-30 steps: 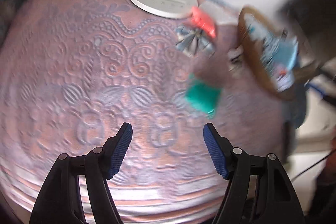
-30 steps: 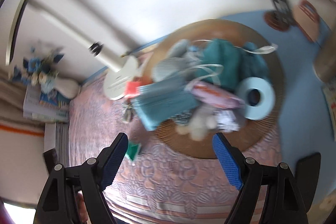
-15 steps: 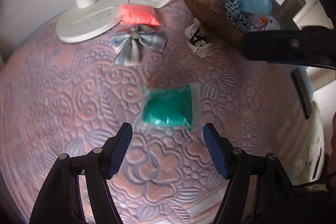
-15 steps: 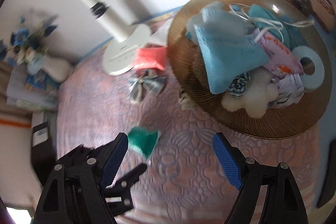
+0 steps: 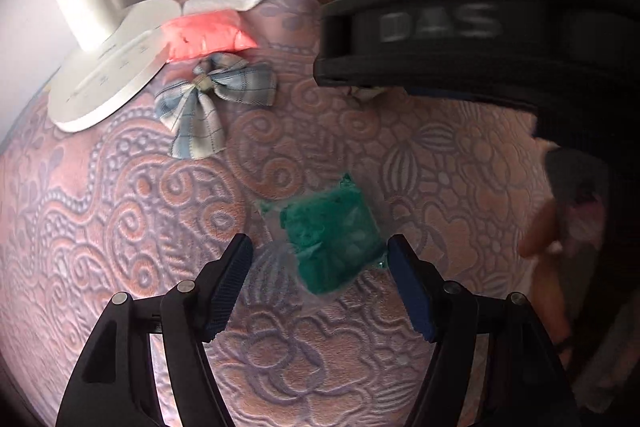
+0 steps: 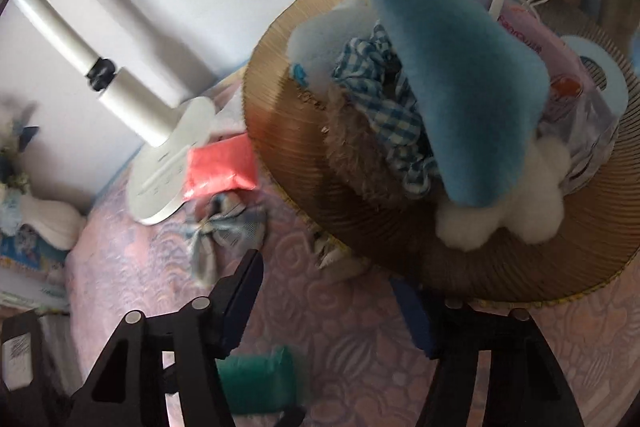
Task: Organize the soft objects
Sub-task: 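Move the left gripper to the green packet while the right grasps the white strapped shoe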
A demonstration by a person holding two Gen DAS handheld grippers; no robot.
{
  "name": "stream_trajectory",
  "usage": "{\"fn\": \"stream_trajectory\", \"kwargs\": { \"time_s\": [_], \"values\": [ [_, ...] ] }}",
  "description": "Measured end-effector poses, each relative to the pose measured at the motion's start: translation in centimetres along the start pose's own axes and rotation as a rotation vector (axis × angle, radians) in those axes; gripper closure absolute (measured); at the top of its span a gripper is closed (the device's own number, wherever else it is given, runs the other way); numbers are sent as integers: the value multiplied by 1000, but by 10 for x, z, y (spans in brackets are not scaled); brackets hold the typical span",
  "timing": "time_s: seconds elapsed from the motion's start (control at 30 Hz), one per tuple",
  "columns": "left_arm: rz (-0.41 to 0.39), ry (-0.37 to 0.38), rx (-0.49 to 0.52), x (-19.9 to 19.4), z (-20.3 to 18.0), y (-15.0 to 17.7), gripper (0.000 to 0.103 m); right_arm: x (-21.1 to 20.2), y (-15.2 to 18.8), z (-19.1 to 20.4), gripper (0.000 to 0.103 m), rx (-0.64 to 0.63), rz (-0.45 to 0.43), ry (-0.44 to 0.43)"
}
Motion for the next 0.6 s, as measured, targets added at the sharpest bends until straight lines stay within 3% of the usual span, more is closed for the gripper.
{"fn": "stream_trajectory", "kwargs": {
  "time_s": [0.1,0.33,0.6],
  "values": [
    [-3,16,5,-2,7,1,37,10,-4,1,54,4,-12,44],
    [-33,67,-20,-19,28,17,37,19,-11,7,55,-20,-30,69],
    [-48,27,-4,-13,24,8,37,28,-11,24,54,-98,-33,157]
  ]
}}
Point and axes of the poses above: each gripper's, at about its wrist camera, not at the fingertips, and x roughly the way its jaws point, z to its left, y to its underside, the point moved 4 cm from there along x, roughly the way its jaws point, and after that the axes turned 6 degrees about x, right-handed, at the moved point
